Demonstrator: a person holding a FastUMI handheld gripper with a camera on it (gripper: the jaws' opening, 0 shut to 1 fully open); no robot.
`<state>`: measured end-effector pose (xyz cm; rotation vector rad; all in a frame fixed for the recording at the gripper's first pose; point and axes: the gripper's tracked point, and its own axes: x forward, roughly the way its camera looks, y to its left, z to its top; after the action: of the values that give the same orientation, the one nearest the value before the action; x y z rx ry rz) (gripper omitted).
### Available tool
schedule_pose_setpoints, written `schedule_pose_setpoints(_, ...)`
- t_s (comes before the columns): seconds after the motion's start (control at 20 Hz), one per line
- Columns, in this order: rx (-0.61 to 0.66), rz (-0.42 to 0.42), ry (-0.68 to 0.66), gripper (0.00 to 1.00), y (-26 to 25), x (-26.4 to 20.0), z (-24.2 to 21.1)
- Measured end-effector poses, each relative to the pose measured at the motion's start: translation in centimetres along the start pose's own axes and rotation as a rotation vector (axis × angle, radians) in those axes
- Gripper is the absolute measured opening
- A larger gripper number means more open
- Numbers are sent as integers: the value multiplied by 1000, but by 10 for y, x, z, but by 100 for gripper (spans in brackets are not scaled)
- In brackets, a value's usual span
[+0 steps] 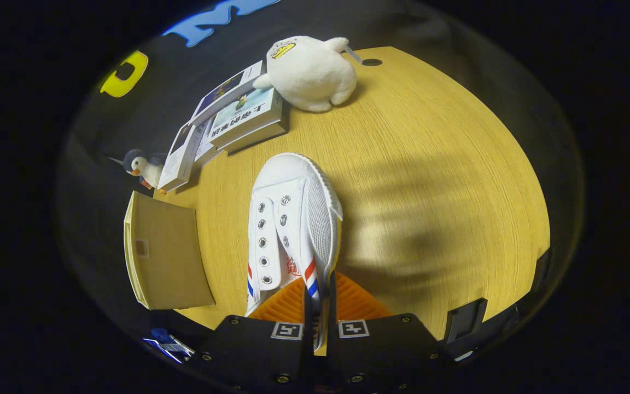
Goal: Open the storage box then place both shoes into the box .Put the left shoe in first, then the right shoe, with the right side of both shoes facing outward in a uniform manner.
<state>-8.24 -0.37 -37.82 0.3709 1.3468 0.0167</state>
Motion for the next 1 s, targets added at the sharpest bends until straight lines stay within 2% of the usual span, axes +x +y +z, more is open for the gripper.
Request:
schedule_pose_setpoints(0.45,-104,26,-18,9,58,-39,17)
schedule_pose_setpoints(0.65,-123,73,-18,9,95,-53,25)
schedule_pose_setpoints(1.0,-228,135,1,9,168,-64,24)
